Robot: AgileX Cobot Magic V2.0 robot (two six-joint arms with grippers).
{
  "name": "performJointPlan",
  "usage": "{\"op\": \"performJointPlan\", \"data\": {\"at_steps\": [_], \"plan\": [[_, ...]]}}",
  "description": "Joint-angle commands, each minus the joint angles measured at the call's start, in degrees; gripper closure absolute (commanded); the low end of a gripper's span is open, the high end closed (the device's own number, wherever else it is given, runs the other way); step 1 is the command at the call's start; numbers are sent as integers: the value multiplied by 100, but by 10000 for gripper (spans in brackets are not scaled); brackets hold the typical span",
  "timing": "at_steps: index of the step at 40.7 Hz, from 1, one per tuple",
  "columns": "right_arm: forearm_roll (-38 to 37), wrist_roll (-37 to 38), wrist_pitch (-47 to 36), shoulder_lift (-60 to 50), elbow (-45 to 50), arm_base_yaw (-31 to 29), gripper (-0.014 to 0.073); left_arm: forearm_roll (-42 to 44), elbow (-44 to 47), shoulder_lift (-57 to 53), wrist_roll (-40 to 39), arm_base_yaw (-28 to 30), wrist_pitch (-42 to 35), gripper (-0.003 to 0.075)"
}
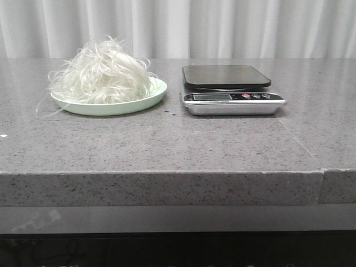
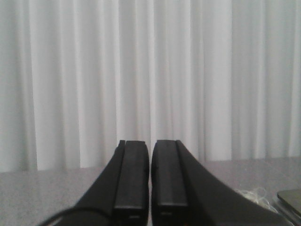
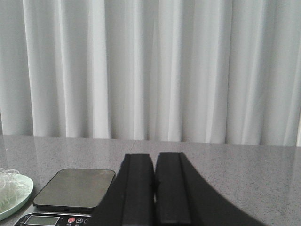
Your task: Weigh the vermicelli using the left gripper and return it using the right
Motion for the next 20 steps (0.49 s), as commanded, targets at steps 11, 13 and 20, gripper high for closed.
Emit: {"op": "performJointPlan", "data": {"at_steps": [11, 13, 20], "plan": [[8, -10, 1758, 1722, -1588, -38, 434, -41, -1031, 1613, -10, -6, 901, 575], [8, -10, 1865, 1893, -1588, -38, 434, -41, -1031, 1746, -10, -6, 980, 575], [8, -10, 2034, 2419, -1539, -38, 434, -41, -1031, 2120, -10, -6, 1318, 575]]}}
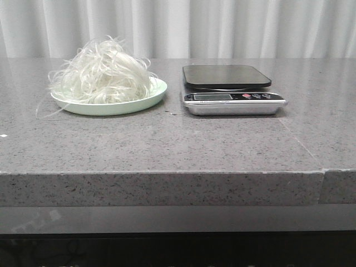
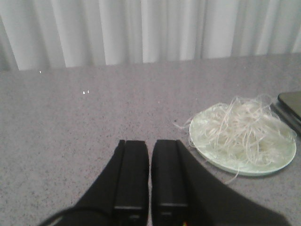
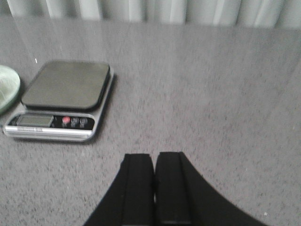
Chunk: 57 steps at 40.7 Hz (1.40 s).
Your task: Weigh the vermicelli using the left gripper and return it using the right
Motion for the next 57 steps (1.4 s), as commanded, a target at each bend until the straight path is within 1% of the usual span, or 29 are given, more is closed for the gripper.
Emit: {"op": "performJointPlan", "data": {"at_steps": [1, 5, 15, 18, 20, 21, 24, 26, 27, 30, 33, 38, 42, 50, 57], "plan": [[8, -10, -273, 336, -136, -38, 434, -41, -184, 220, -10, -6, -205, 575], [8, -10, -273, 545, -93, -38, 434, -41, -172, 354, -10, -6, -50, 575], [8, -16, -280, 720, -37, -38, 432, -41, -160, 532, -10, -6, -146, 575], [8, -16, -267, 720, -26, -38, 403, -41, -160, 575, -10, -6, -125, 575], [8, -21, -260, 720, -26, -38, 358, -41, -160, 603, -10, -6, -113, 567], [8, -21, -260, 720, -26, -38, 323, -41, -160, 631, -10, -6, -113, 559], [8, -21, -260, 720, -26, -38, 218, -41, -160, 683, -10, -6, -102, 493], [8, -21, -260, 720, -26, -38, 150, -41, -160, 710, -10, -6, -102, 413], [8, -21, -260, 720, -26, -38, 126, -41, -160, 734, -10, -6, -102, 360], [8, -21, -260, 720, -26, -38, 82, -41, -160, 761, -10, -6, -102, 239], [8, -21, -260, 720, -26, -38, 80, -41, -160, 761, -10, -6, -122, 179], [8, -21, -260, 720, -26, -38, 80, -41, -160, 772, -10, -38, -312, 175], [8, -21, -260, 720, -26, -38, 80, -64, -160, 920, -10, -245, -539, 175], [8, -21, -260, 720, -26, -38, 80, -64, -355, 1699, -10, -989, -831, 175], [8, -21, -260, 720, -26, -38, 80, -64, -809, 2650, -10, -1658, -1046, 171]]}}
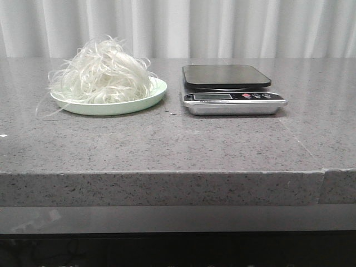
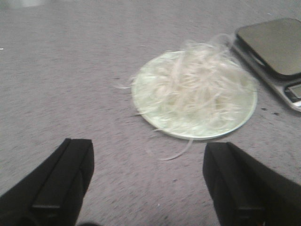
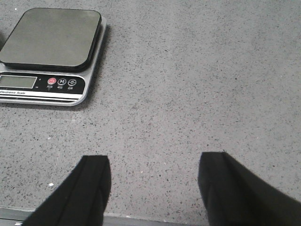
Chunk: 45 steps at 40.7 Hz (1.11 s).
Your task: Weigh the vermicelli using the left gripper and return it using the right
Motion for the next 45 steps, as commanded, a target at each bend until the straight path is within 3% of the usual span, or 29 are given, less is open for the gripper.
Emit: {"op": "performJointPlan", "data": {"at_steps": [1, 10, 20, 29, 41, 45], "plan": [[8, -21, -351, 52, -141, -38, 80, -64, -456, 473, -10, -353, -621, 171], [8, -21, -351, 52, -141, -38, 80, -64, -1146, 1701, -10, -769, -1083, 172], [8, -21, -351, 52, -141, -38, 80, 0, -2036, 3026, -10, -794, -1135, 169], [8, -21, -351, 52, -141, -38, 80, 4, -2694, 3899, -10, -794, -1147, 80], [8, -21, -351, 52, -141, -38, 80, 68, -3044, 4558, -10, -794, -1108, 87], [8, -21, -351, 52, -141, -38, 80, 68, -3044, 4594, -10, -794, -1037, 155]]}}
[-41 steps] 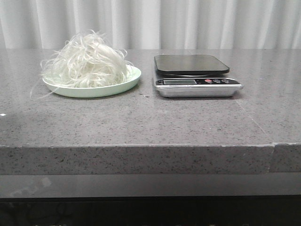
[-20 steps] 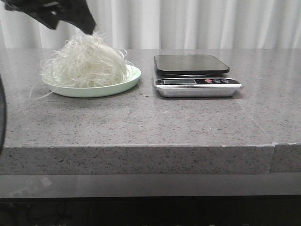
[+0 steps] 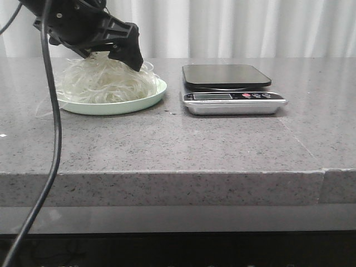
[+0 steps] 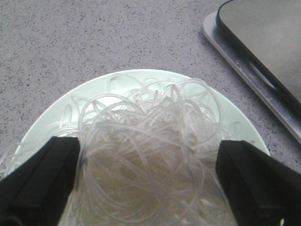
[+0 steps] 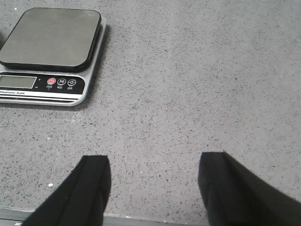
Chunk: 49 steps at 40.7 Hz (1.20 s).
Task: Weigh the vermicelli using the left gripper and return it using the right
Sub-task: 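Lower the left gripper onto the vermicelli pile and close it, then lift the vermicelli off the green plate with the left gripper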
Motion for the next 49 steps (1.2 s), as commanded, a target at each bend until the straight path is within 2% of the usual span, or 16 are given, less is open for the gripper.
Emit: {"op": "performJointPlan", "data": {"at_steps": [1, 4, 8, 12, 18, 28, 37, 49], "plan": [[8, -21, -351, 52, -141, -38, 80, 8, -175, -194, -10, -42, -198, 181], [8, -21, -351, 52, -141, -38, 80, 8, -175, -207, -10, -42, -195, 291], [8, -21, -351, 52, -141, -38, 80, 8, -175, -207, -10, -42, -174, 401], [8, -21, -351, 52, -141, -38, 80, 8, -175, -218, -10, -42, -146, 480], [8, -21, -351, 52, -141, -38, 80, 8, -175, -333, -10, -42, -136, 559], [8, -21, -351, 52, -141, -38, 80, 8, -214, -820, -10, -42, -136, 574], [8, -21, -351, 52, -141, -38, 80, -17, -769, -1279, -10, -65, -124, 574], [8, -21, -351, 52, -141, -38, 80, 10, -1834, -963, -10, -663, -92, 573]]}}
